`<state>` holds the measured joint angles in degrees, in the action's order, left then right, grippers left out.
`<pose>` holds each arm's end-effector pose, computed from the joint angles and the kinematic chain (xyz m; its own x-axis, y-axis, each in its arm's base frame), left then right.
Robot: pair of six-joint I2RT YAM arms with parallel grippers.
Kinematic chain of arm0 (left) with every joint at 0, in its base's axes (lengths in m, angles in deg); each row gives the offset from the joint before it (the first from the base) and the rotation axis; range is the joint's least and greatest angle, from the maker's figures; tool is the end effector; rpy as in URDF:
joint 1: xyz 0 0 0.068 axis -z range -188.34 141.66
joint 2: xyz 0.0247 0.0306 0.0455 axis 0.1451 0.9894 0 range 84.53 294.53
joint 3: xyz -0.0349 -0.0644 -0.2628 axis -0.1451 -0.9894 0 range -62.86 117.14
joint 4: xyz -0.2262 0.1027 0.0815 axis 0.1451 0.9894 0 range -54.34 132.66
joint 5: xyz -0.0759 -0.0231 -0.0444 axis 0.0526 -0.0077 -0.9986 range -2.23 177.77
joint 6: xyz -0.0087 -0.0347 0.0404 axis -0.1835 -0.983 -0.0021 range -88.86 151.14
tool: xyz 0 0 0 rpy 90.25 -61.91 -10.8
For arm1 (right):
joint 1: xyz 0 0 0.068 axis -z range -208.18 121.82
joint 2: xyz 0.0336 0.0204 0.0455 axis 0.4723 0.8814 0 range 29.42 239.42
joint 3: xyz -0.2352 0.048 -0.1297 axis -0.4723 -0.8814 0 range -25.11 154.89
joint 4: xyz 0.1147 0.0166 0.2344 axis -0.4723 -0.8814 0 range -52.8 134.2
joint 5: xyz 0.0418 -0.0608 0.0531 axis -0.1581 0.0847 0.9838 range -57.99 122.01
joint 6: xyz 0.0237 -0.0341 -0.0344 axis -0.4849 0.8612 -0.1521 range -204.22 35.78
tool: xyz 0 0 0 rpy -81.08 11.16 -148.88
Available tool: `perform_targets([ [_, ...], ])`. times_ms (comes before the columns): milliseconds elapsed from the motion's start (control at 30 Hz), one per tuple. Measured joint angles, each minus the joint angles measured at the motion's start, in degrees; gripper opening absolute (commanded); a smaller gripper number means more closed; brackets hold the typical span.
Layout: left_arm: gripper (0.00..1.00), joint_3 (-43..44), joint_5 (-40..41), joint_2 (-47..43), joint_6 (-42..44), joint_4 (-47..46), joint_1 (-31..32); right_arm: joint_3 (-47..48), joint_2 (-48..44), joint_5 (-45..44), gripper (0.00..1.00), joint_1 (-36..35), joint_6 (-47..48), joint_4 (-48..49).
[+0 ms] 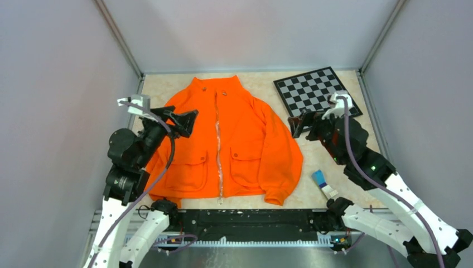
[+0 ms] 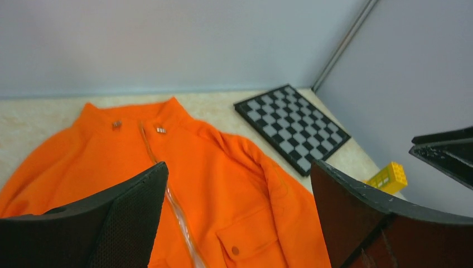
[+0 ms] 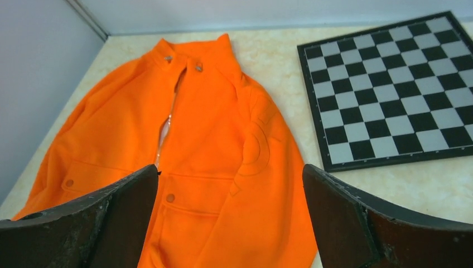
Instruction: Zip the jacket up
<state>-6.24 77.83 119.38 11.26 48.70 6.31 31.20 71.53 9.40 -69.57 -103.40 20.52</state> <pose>0.1111 -0.0354 0.4275 -0.0027 -0.3454 -0.9384 0.4393 0.8426 -0.3114 0.1233 0.0905 0.3913 -0.2237 0.2070 -0.9524 -0.2671 0.9268 0.2641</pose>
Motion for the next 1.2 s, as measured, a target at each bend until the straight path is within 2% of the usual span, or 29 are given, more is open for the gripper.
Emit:
perform_targets([
  [233,0.99,-3.54,-6.38,7.45,-0.76,5.55,0.0,-2.1,5.88,2.51,0.99,0.04,-2.4,1.09],
  [433,0.99,-11.3,-11.23,12.11,-2.78,9.09,0.0,-6.38,9.97,6.88,0.99,0.04,-7.26,1.9],
  [500,0.99,-13.66,-12.66,12.7,-4.0,9.81,0.0,-8.37,10.93,8.9,0.95,0.04,-8.96,2.62],
  [600,0.98,-16.65,-15.17,13.46,-6.21,10.34,0.0,-10.62,13.16,15.04,0.87,0.04,-10.03,4.17],
  [700,0.96,-18.18,-17.51,15.23,-7.87,10.4,0.79,-10.91,17.55,24.74,0.85,0.04,-10.25,7.34],
  [833,0.89,-20.57,-17.05,19.28,-9.97,9.35,7.48,-10.95,23.63,33.44,0.85,-1.16,-10.75,11.3],
  [900,0.83,-20.98,-16.39,22.32,-10.64,9.16,10.91,-11.3,25.59,35.65,0.84,-2.86,-11.19,12.9],
  [933,0.78,-21.2,-15.82,24.06,-10.93,8.7,12.44,-11.72,26.27,36.46,0.83,-4.04,-11.56,14.01],
  [1000,0.6,-21.68,-14.53,26.82,-11.56,7.56,13.75,-12.72,27.56,37.86,0.8,-6.29,-12.5,16.24],
  [1033,0.57,-21.9,-13.9,28.02,-11.72,7.1,14.01,-13.22,28.11,38.34,0.78,-7.06,-13.05,17.22],
  [1200,0.62,-22.32,-8.5,32.11,-11.78,5.99,15.41,-17.03,31.12,40.79,0.74,-9.22,-16.85,23.56],
])
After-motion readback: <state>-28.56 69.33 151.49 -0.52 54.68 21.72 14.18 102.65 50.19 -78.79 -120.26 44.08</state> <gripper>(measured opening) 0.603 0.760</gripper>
